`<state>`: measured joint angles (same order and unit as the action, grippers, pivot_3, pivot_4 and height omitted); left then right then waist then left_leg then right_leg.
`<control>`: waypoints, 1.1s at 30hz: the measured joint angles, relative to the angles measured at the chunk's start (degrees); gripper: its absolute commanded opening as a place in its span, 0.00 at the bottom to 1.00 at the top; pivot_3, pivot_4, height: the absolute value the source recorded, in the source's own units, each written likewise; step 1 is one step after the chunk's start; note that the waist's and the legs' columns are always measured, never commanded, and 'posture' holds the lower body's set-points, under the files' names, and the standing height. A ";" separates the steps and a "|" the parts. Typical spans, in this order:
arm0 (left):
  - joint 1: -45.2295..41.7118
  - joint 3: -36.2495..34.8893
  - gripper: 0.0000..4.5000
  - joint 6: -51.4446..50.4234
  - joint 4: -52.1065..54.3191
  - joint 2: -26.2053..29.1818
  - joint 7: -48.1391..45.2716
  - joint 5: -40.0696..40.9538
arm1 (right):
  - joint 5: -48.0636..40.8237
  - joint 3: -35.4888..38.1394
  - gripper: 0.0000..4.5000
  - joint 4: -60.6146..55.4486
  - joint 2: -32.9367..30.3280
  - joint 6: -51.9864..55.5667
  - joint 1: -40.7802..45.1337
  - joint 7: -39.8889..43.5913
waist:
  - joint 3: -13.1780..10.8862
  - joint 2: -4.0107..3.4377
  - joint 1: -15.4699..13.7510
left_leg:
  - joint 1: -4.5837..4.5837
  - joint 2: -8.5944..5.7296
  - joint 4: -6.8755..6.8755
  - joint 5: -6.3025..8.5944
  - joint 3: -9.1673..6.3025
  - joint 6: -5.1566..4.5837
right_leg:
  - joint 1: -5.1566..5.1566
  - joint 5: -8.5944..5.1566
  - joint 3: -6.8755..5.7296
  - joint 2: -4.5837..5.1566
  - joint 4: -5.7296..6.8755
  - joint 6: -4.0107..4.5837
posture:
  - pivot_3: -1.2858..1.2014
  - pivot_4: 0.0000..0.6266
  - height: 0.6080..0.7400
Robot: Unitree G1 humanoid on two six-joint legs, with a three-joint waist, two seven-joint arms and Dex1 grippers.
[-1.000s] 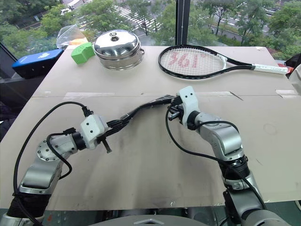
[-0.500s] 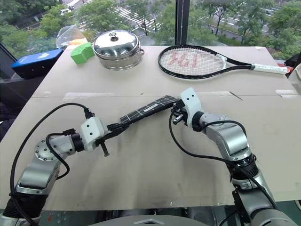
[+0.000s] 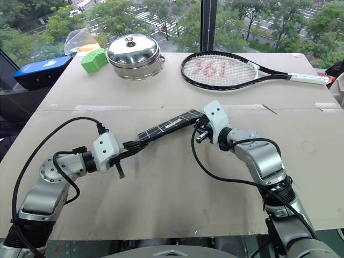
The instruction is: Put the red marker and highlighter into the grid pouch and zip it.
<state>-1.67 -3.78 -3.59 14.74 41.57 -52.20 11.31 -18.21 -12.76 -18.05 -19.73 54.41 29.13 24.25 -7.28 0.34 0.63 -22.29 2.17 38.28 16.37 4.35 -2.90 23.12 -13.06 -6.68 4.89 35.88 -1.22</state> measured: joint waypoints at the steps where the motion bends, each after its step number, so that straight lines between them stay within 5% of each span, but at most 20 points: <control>1: 0.00 0.00 0.00 -0.05 0.01 0.00 -0.04 0.00 | 0.00 -0.08 0.02 -0.49 -0.26 0.46 0.00 0.04 | 0.00 0.00 -0.01 | 0.00 0.00 0.00 0.00 0.00 0.00 | 0.00 0.00 0.00 0.00 0.00 0.00 | 0.52 0.24 1.00; 33: -0.20 2.08 0.00 -0.03 0.31 -0.01 0.74 -3.12 | -17.78 16.75 0.02 -5.59 10.64 25.66 2.19 -1.96 | 0.01 0.02 -0.01 | -0.07 -0.01 0.00 0.01 -0.09 -0.02 | 0.00 0.01 -0.06 0.01 -0.01 0.01 | 0.52 0.24 1.00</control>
<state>-1.86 -1.69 -3.62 15.05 41.56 -51.46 8.18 -35.98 4.00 -23.64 -9.09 80.07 31.31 22.29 -7.27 0.36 0.62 -22.36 2.15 38.29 16.38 4.26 -2.92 23.12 -13.05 -6.74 4.90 35.87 -1.21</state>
